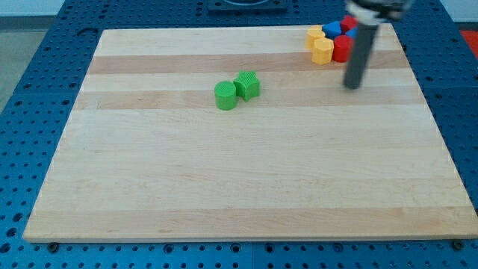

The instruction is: Point your arm at the top right of the board

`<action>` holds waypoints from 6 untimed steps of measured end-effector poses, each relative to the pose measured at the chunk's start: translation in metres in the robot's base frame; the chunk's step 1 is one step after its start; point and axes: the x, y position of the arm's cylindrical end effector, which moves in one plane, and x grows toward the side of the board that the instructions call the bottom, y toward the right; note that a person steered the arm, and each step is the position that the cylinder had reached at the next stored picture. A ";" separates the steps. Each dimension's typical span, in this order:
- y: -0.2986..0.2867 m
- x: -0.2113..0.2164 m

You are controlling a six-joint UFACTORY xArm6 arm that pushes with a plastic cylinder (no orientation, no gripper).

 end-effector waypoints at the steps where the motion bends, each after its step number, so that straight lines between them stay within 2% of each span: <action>1: 0.079 -0.059; 2: 0.106 -0.147; 3: 0.104 -0.160; 6: -0.005 -0.160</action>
